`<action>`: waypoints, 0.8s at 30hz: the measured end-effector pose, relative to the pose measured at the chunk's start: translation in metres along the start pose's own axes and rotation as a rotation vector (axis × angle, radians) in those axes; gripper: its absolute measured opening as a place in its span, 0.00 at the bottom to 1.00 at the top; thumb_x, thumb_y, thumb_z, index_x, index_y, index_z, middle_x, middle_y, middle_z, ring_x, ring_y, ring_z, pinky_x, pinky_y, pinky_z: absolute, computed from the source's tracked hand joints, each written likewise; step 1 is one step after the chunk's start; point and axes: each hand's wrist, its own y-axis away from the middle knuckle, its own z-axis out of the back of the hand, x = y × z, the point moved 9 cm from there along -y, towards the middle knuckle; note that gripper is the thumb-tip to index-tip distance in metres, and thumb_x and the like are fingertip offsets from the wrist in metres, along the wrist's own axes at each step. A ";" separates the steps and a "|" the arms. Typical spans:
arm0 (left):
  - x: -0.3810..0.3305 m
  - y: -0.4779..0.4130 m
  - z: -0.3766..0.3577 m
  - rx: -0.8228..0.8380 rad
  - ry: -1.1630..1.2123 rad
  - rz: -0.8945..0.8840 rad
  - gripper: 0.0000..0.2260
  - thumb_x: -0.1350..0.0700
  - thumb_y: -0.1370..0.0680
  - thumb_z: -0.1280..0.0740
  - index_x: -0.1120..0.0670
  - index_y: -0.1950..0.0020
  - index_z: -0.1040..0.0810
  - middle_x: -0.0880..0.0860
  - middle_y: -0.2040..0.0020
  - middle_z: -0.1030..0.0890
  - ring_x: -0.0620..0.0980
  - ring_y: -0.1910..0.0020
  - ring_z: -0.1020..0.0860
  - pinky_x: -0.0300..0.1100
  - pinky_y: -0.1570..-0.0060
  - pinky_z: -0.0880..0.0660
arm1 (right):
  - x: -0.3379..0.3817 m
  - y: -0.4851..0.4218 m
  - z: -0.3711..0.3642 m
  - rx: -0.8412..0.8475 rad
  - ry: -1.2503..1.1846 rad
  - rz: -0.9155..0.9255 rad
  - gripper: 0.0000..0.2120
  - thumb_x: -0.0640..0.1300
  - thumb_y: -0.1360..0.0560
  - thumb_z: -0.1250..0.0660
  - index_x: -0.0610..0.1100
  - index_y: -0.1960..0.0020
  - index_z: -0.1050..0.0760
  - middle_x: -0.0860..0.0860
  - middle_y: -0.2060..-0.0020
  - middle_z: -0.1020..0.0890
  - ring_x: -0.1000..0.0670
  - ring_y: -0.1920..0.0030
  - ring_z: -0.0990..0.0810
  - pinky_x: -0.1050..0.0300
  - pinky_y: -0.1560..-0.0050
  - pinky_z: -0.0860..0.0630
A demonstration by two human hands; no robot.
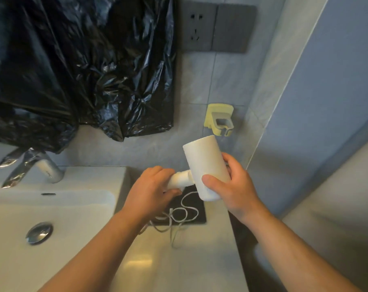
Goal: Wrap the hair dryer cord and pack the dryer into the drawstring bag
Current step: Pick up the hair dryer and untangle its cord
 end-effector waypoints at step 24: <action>-0.047 0.010 0.091 -0.020 0.706 0.132 0.04 0.48 0.25 0.32 0.37 0.55 0.21 0.49 0.59 0.17 0.41 0.62 0.25 0.37 0.59 0.28 | 0.131 0.025 -0.026 0.197 -0.483 0.124 0.39 0.61 0.48 0.18 0.49 0.40 0.23 0.48 0.44 0.16 0.42 0.40 0.20 0.43 0.41 0.23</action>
